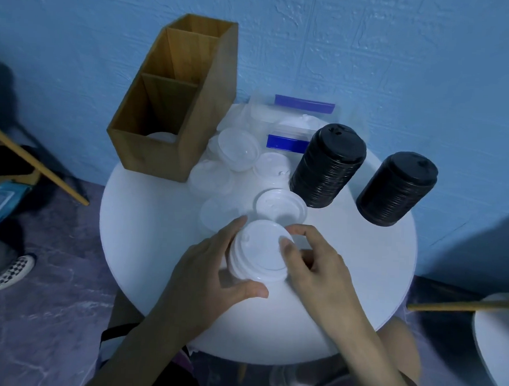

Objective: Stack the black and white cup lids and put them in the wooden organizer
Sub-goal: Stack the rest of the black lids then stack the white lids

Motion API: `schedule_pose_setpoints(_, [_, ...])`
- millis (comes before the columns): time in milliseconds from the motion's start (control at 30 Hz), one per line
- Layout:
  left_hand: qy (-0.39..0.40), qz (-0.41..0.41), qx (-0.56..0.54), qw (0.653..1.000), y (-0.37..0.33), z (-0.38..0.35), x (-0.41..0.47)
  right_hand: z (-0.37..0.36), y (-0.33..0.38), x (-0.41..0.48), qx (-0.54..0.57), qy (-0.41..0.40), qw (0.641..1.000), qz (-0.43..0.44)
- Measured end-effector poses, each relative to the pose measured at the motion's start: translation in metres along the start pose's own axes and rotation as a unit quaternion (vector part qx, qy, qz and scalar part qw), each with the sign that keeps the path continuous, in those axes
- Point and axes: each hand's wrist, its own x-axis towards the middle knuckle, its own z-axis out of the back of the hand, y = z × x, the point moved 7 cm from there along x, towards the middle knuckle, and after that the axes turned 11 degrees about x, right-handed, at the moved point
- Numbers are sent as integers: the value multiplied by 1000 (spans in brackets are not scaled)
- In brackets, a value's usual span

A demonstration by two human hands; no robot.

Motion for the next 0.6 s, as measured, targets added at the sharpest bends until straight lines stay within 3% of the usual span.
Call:
schedule_pose_setpoints(300, [-8,-20,13,1000,2,1,-6,-2,0,1,16,123,992,7])
schedule_pose_setpoints(600, [9,-22,-7,1000,-1,6,-8,1,-4,13,27,159,986,34])
